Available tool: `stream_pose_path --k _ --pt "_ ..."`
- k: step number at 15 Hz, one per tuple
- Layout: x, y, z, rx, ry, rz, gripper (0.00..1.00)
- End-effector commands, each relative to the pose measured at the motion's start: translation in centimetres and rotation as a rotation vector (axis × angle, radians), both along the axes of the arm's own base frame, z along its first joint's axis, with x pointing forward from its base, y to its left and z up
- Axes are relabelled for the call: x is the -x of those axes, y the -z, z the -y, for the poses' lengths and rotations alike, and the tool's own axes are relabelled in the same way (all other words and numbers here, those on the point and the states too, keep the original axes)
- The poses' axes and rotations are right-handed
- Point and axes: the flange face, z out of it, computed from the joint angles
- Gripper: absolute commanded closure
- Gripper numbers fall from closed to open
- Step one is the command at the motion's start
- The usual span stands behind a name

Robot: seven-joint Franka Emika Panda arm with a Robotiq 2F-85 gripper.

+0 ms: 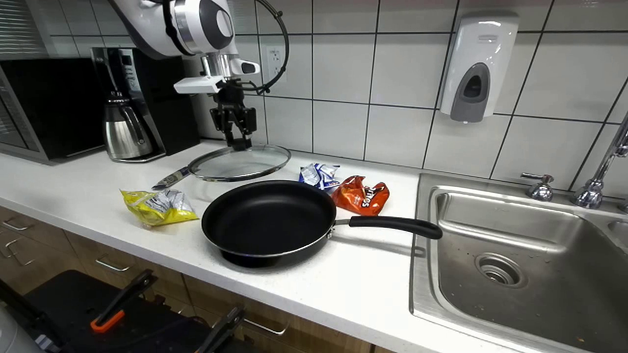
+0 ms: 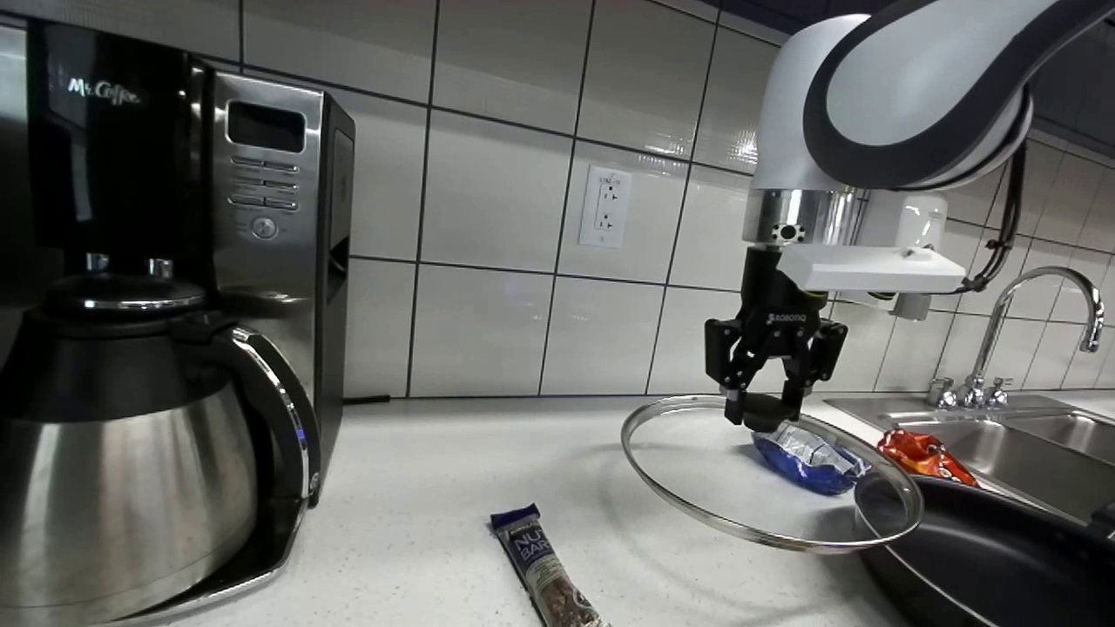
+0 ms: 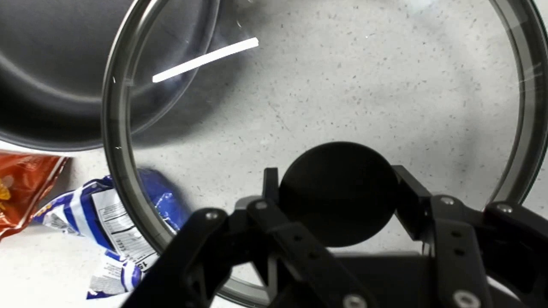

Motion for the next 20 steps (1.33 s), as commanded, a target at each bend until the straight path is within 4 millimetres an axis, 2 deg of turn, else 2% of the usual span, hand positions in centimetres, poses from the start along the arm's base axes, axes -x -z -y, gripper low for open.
stream_pose_path --k 1,7,20 --pt "-2.2 -1.3 -1.9 0.031 -0.02 -0.009 0.61" --pt "-3.6 -0.9 -3.1 0.019 -0.027 0.003 0.61" --pt "-4.6 -0.4 -3.7 -0.019 -0.029 0.014 0.61"
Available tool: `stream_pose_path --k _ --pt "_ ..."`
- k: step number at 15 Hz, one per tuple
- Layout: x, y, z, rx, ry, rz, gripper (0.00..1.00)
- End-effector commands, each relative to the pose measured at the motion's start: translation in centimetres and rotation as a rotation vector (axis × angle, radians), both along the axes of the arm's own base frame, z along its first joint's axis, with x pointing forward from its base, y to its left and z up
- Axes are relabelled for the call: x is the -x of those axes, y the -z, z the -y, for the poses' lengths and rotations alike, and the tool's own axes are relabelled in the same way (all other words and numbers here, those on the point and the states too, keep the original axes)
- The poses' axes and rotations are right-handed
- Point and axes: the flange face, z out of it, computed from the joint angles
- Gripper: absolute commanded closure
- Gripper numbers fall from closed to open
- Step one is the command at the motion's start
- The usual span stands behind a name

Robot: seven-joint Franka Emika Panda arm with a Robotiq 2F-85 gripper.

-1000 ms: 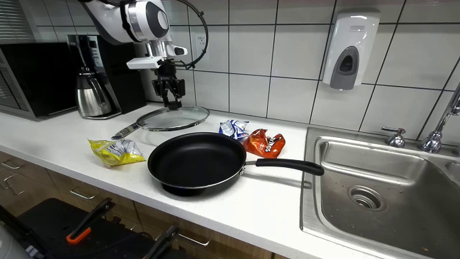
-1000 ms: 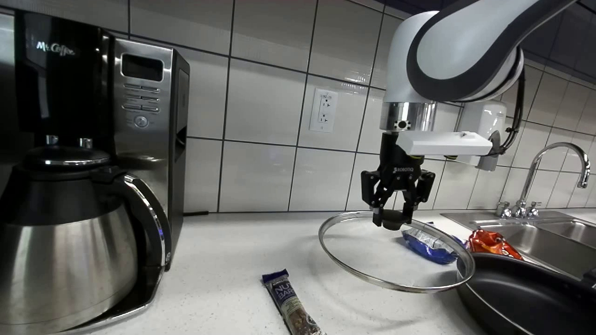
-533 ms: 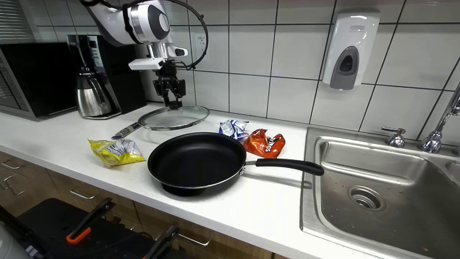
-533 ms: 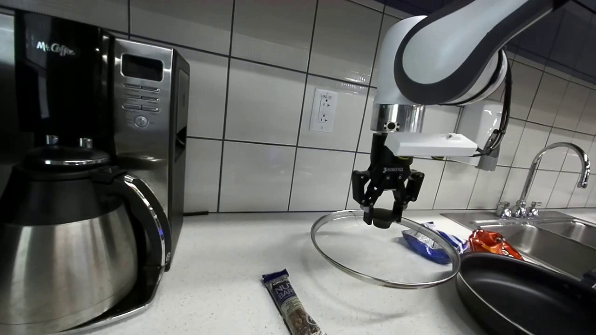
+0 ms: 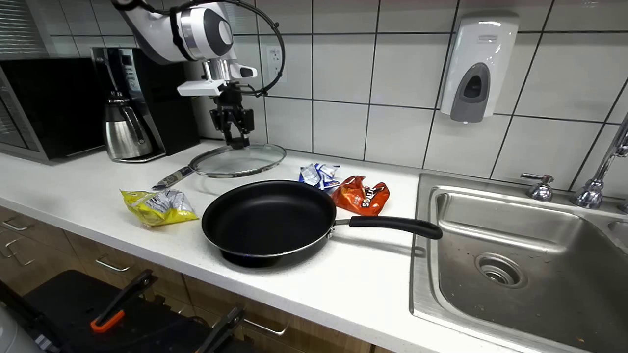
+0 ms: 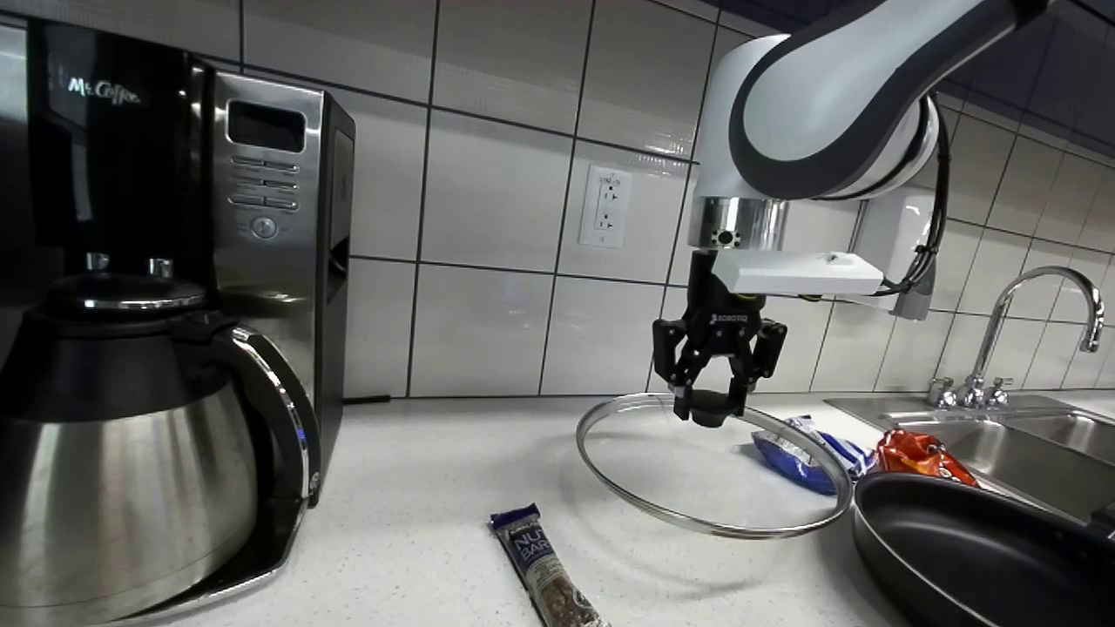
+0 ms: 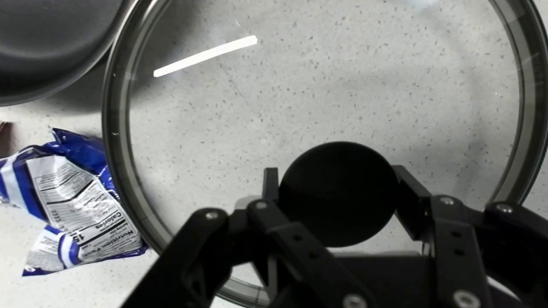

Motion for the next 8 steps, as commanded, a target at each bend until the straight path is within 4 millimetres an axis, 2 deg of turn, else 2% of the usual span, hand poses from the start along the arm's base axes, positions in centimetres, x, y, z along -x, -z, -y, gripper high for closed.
stream_pose_path --k 1,5,6,8 --pt "-0.9 -1.6 -0.4 -0.015 0.0 0.013 0.61" --pt "-0.9 -1.5 -0.5 -0.028 0.009 0.009 0.61" --pt "-2.4 0.6 0.9 -0.004 0.016 0.016 0.61" --pt "-2.7 1.6 1.0 -0.009 0.027 0.006 0.61"
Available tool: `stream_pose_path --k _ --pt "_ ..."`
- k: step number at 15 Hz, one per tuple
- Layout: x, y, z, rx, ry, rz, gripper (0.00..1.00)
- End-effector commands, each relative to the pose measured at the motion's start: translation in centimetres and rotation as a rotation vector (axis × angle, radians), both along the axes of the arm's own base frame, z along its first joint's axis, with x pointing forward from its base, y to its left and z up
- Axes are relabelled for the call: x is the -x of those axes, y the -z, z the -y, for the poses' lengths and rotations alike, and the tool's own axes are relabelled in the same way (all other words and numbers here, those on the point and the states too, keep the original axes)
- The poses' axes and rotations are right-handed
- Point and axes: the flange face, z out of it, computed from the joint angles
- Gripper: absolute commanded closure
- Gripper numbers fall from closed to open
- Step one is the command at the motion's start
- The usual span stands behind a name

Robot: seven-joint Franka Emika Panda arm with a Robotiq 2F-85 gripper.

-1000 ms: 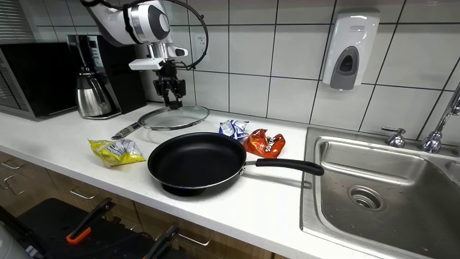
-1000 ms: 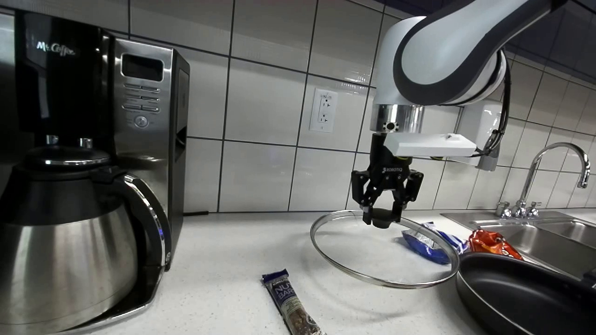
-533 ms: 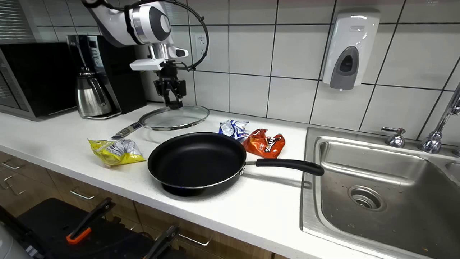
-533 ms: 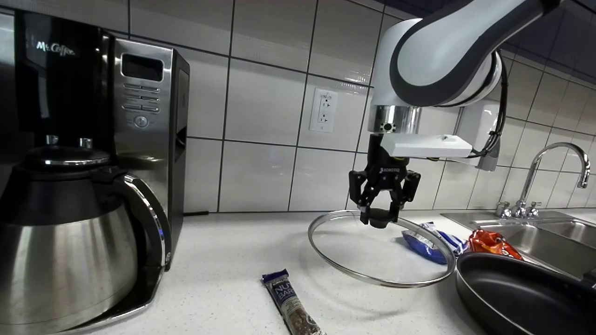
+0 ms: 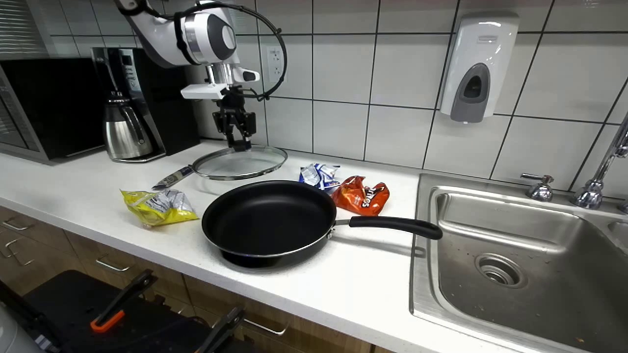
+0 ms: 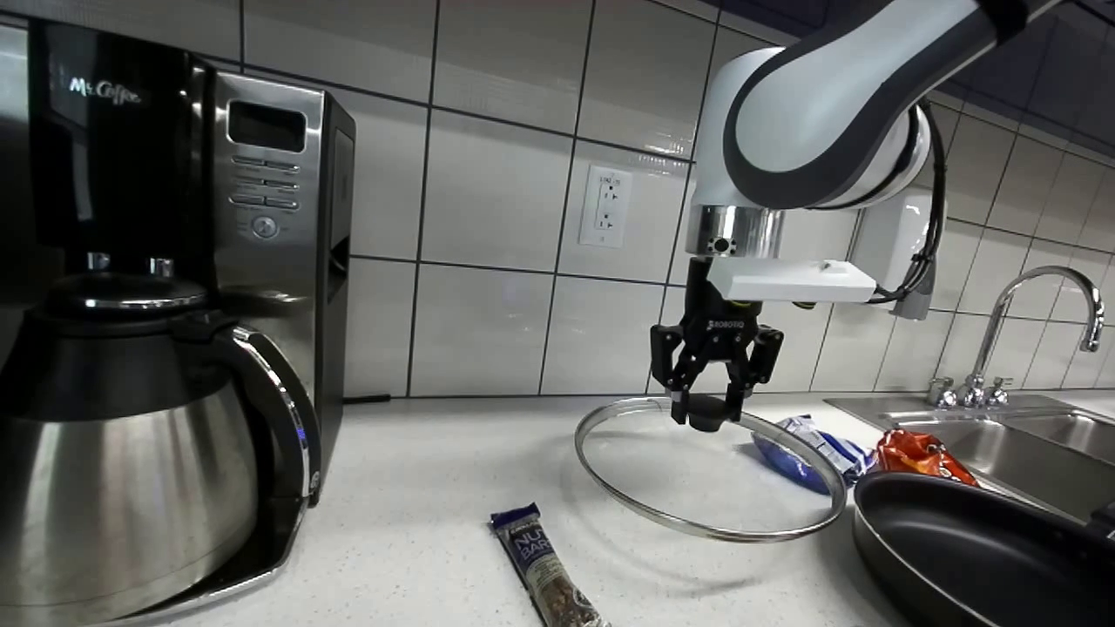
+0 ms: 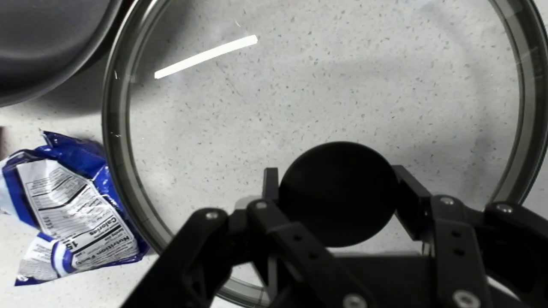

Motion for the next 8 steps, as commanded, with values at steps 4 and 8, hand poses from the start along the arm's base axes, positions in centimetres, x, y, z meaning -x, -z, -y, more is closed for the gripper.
stream_pose_path --k 4,8 --pt "-2.5 2.6 -0.7 -0.011 0.017 -0.001 0.61" --pt "-3.3 2.9 -1.7 -0.027 0.0 0.005 0.61"
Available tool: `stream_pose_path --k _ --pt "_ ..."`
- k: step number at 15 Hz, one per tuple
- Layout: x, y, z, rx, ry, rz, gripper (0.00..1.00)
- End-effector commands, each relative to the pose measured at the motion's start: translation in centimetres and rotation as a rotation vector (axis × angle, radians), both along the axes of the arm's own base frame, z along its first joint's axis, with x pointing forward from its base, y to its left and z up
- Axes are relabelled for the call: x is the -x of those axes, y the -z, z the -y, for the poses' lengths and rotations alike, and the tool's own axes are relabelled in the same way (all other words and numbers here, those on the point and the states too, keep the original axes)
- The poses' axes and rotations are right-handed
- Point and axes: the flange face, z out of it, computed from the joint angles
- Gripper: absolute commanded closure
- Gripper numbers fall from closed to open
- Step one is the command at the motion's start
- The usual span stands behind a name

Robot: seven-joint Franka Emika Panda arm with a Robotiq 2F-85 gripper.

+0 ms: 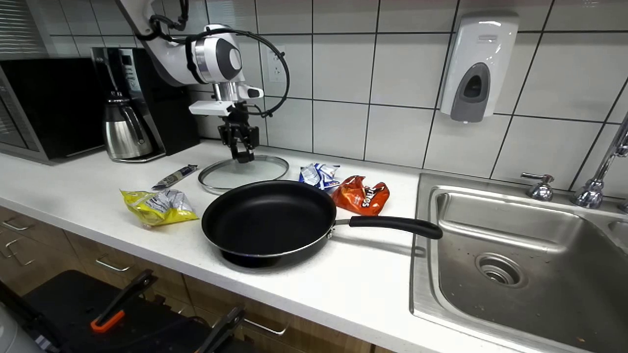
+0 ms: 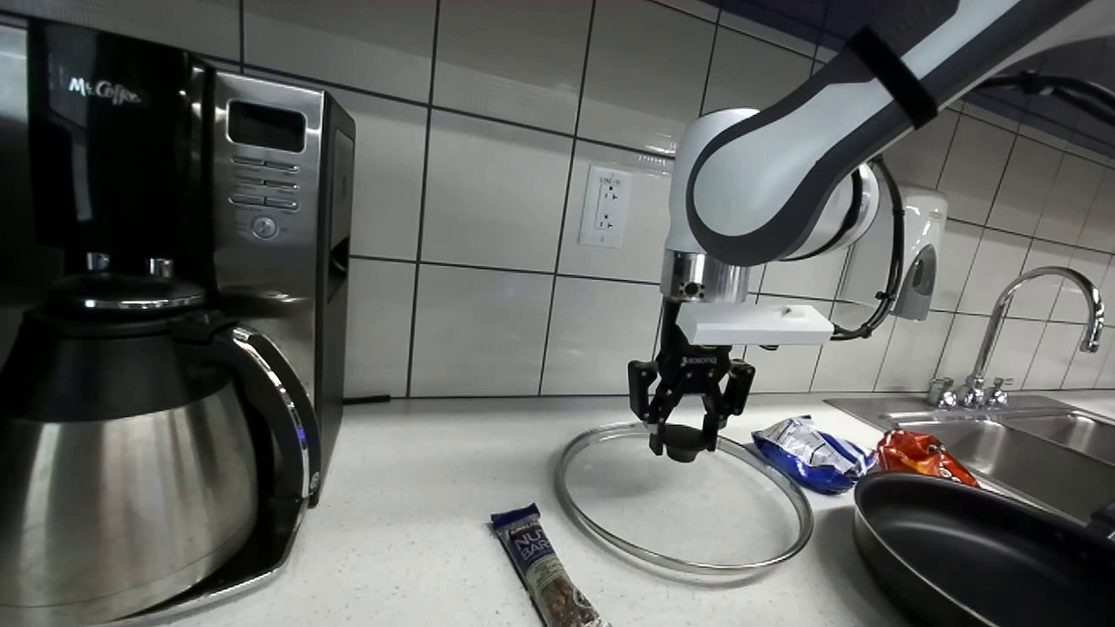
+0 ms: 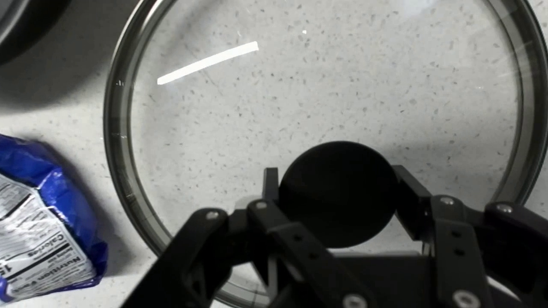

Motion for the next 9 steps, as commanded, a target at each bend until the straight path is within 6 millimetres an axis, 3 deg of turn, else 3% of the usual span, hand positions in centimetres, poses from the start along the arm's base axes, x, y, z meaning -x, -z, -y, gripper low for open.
stream_pose_path --k 1,8,9 --pt "-1.4 -1.4 -0.9 -0.029 -0.002 0.024 0.61" --pt "-1.6 -1.1 0.8 -0.042 0.032 0.014 0.61" --pt "-1.5 -1.1 1.1 -0.043 0.036 0.01 0.11"
